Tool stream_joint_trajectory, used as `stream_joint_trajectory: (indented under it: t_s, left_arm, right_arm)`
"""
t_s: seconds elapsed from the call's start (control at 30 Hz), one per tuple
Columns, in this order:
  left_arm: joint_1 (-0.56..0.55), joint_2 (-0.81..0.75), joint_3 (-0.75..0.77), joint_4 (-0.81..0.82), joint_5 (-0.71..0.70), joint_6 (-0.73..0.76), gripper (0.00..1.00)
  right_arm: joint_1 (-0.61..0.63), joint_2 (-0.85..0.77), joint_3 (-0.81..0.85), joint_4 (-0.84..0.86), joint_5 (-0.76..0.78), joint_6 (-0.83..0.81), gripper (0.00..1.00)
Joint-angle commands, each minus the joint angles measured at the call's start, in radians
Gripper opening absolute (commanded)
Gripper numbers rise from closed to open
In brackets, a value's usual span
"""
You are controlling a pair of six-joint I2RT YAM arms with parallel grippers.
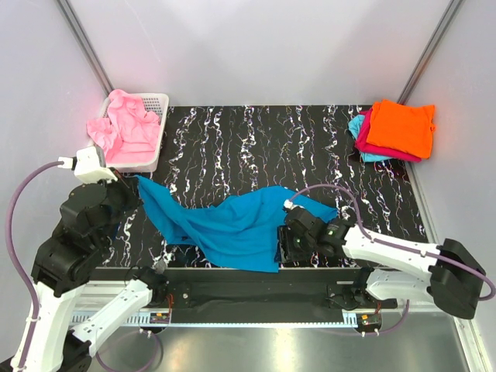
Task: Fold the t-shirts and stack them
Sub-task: Flatten the tshirt out
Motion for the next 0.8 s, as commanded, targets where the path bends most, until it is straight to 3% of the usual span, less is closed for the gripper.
stream_joint_trajectory:
  t_s: [0.0, 0.53, 0.67, 0.77]
  left_arm:
    - [-0.001, -0.015, -0.003, 0.052, -0.002, -0.009, 0.00]
    - [-0.001, -0.023, -0.001, 0.049, -0.007, -0.003, 0.00]
    - [-0.001, -0.028, 0.000, 0.049, -0.013, 0.000, 0.00]
    - [-0.001, -0.031, 0.002, 0.047, -0.018, 0.004, 0.00]
  right_arm:
    - [0.016, 0.048, -0.017, 0.092, -0.008, 0.028, 0.53]
    - [0.020, 0.244, -0.040, 0.265, -0.063, 0.022, 0.49]
    - [0.020, 0.287, -0.031, 0.276, -0.069, 0.020, 0.44]
    - [0.022, 0.310, -0.023, 0.274, -0.074, 0.020, 0.28]
